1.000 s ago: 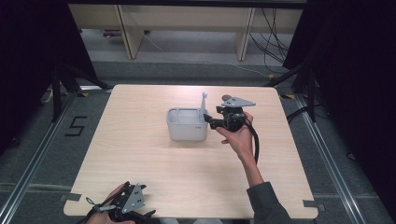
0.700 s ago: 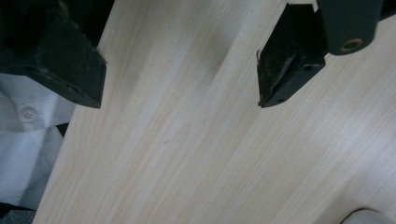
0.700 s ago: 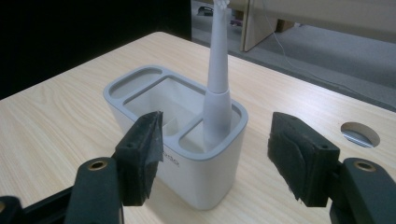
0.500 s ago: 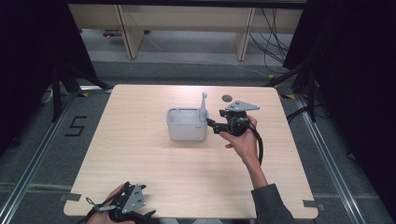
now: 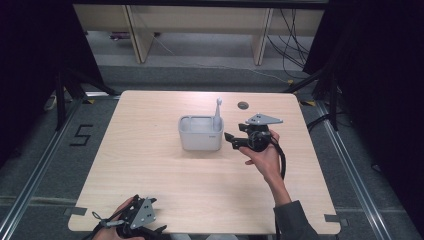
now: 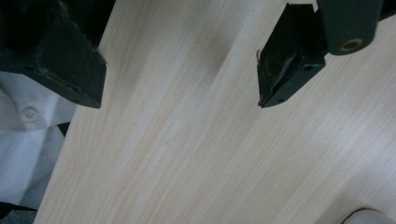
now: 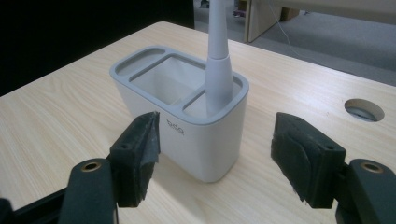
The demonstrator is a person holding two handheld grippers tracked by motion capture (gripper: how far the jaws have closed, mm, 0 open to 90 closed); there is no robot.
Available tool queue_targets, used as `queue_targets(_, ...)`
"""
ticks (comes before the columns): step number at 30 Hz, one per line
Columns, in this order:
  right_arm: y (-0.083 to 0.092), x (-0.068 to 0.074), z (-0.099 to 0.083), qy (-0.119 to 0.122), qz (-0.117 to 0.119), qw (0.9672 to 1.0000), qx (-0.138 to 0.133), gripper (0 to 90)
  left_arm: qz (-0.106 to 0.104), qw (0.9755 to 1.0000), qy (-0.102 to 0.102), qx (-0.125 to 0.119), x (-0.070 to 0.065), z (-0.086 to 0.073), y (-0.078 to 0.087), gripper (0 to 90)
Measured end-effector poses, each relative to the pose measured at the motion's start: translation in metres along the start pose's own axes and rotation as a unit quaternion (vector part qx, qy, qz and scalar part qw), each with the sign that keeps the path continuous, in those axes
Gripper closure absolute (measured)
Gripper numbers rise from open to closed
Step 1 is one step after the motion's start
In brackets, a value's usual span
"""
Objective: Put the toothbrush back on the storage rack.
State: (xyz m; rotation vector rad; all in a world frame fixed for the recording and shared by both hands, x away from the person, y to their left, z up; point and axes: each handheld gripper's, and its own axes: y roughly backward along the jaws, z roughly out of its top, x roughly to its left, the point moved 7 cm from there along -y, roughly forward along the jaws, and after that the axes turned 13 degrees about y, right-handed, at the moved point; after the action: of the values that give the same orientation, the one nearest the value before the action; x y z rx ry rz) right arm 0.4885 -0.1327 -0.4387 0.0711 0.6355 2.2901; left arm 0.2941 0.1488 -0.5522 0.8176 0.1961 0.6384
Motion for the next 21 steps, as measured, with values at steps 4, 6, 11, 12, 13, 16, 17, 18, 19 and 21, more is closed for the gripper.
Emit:
queue_targets(4,0.001,0.005,-0.002,-0.019,0.014,0.9997,0.002,32.3,0.0,1.0,0.0,-0.001,0.0,0.0,0.0,15.4)
queue_targets(6,0.001,0.007,-0.002,-0.019,0.015,0.9997,0.002,32.0,0.0,1.0,-0.001,0.0,0.0,0.0,0.0,15.4)
queue_targets(11,0.002,0.012,-0.005,-0.017,0.022,0.9996,0.01,31.4,-0.001,1.0,0.0,0.002,0.0,0.0,0.001,15.4)
queue_targets(12,0.002,0.012,-0.005,-0.017,0.022,0.9996,0.01,31.4,-0.001,1.0,0.0,0.002,0.0,0.0,0.001,15.4)
queue_targets(13,0.001,0.014,-0.005,-0.017,0.026,0.9995,0.007,31.3,-0.004,1.0,-0.002,0.008,-0.001,0.0,0.002,15.4)
queue_targets(16,0.002,0.017,-0.006,-0.012,0.023,0.9996,0.013,30.8,-0.001,1.0,0.0,0.001,0.0,0.0,0.001,15.4)
queue_targets(17,0.002,0.017,-0.006,-0.012,0.023,0.9996,0.013,30.8,-0.001,1.0,0.0,0.001,0.0,0.0,0.001,15.4)
queue_targets(18,0.001,0.019,-0.006,-0.005,0.027,0.9996,0.007,30.7,-0.003,1.0,-0.002,0.008,0.0,0.0,0.002,15.4)
queue_targets(19,0.001,0.019,-0.006,-0.005,0.027,0.9996,0.007,30.7,-0.003,1.0,-0.002,0.008,0.0,0.0,0.002,15.4)
queue_targets(21,0.0,0.021,-0.007,0.005,0.033,0.9994,0.004,30.4,-0.001,1.0,-0.001,0.001,0.0,0.0,0.001,15.4)
